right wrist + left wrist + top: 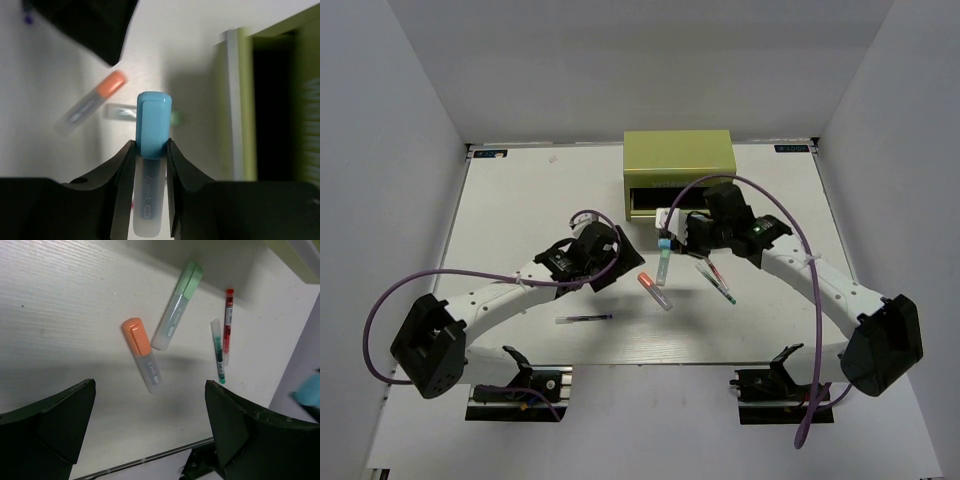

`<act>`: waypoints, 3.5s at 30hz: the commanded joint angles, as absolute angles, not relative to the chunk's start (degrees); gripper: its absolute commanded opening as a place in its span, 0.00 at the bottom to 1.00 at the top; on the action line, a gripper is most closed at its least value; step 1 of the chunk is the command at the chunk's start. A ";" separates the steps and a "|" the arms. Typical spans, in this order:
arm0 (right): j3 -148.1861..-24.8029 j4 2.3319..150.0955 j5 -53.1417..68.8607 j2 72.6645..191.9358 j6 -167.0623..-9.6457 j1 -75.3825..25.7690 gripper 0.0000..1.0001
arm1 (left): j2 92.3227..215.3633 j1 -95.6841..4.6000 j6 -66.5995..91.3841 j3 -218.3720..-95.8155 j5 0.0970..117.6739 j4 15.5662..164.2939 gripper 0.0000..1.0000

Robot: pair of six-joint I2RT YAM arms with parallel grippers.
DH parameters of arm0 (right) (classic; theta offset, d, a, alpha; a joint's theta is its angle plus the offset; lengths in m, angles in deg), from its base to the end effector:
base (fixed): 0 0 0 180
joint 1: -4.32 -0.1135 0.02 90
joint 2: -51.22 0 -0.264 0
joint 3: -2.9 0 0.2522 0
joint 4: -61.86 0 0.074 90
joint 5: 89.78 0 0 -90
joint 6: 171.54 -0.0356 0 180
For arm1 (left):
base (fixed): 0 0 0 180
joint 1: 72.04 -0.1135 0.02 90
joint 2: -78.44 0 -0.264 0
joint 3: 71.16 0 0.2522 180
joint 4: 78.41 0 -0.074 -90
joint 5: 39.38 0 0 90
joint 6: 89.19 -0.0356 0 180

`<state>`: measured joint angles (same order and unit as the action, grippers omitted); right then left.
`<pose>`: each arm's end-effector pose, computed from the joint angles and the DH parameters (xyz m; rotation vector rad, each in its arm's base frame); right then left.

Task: Sort the stationery into containers
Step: Pick up the pen from the center of the board, then place the pen in the drawer, then pick up the pen from the center of the board.

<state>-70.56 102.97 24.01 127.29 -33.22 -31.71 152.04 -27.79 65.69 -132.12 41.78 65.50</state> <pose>0.2224 0.1795 0.2846 -1.6781 1.5475 0.3721 0.1926 -0.1800 0.2295 -0.5243 2.4702 -0.6614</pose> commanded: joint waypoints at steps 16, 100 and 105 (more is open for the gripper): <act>-86.27 87.48 10.85 139.98 -19.84 -27.85 0.11 | 160.79 -29.68 81.14 -136.86 47.55 69.46 0.97; -69.40 89.42 25.27 120.83 -46.38 -16.42 0.30 | 159.13 -24.32 79.39 -153.92 34.19 61.51 0.00; -68.26 88.54 24.30 119.34 -46.65 -15.72 0.28 | 162.89 -25.54 80.26 -157.25 31.73 69.62 0.00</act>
<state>-68.86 90.89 24.18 121.63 -45.40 -16.39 160.17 -24.78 79.75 -155.29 35.12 62.20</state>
